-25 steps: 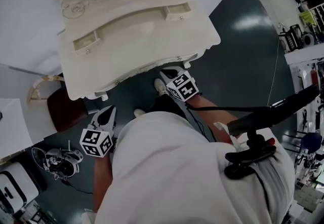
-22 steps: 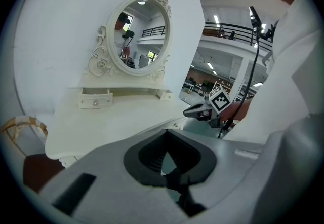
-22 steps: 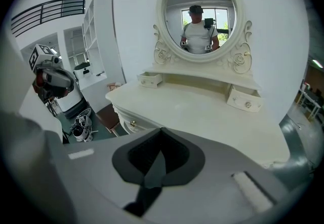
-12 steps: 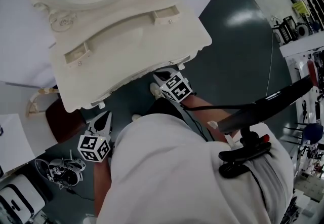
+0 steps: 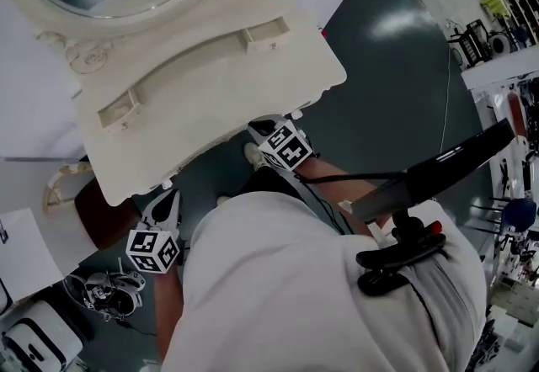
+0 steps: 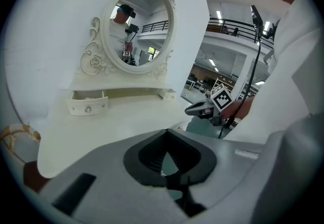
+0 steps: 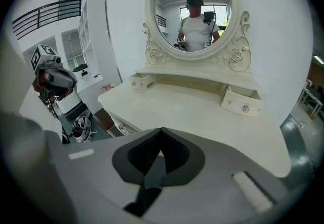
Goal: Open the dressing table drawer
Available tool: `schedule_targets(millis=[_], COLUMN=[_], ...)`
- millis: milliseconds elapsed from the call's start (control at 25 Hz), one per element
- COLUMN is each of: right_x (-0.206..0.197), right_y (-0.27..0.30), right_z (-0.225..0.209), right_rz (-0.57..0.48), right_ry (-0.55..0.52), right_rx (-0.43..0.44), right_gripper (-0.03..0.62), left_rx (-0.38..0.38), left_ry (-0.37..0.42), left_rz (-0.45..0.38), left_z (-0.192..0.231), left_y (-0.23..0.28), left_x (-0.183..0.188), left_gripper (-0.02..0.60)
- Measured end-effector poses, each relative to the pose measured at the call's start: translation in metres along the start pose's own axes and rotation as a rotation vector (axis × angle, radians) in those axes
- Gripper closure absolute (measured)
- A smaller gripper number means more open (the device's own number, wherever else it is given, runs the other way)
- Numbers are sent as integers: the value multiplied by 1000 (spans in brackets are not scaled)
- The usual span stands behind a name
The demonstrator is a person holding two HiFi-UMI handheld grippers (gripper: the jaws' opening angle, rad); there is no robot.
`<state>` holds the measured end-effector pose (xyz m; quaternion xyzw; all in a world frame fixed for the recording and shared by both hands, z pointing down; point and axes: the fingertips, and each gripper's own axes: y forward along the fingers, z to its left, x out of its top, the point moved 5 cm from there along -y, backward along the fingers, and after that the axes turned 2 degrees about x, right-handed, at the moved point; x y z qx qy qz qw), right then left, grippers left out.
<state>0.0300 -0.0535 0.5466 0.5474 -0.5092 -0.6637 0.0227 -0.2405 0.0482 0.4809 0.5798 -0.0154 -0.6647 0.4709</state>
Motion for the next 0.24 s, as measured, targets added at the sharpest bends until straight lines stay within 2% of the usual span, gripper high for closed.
schedule_targets(millis=[240], right_x=[10], right_y=[4], right_z=[-29], right_rz=[9], right_ry=[9], right_rx=[-1], right_gripper=[594], left_rx=[9], left_ry=[-8], left_rz=[15], left_z=[9], left_y=[23], left_x=[18], left_gripper=[578])
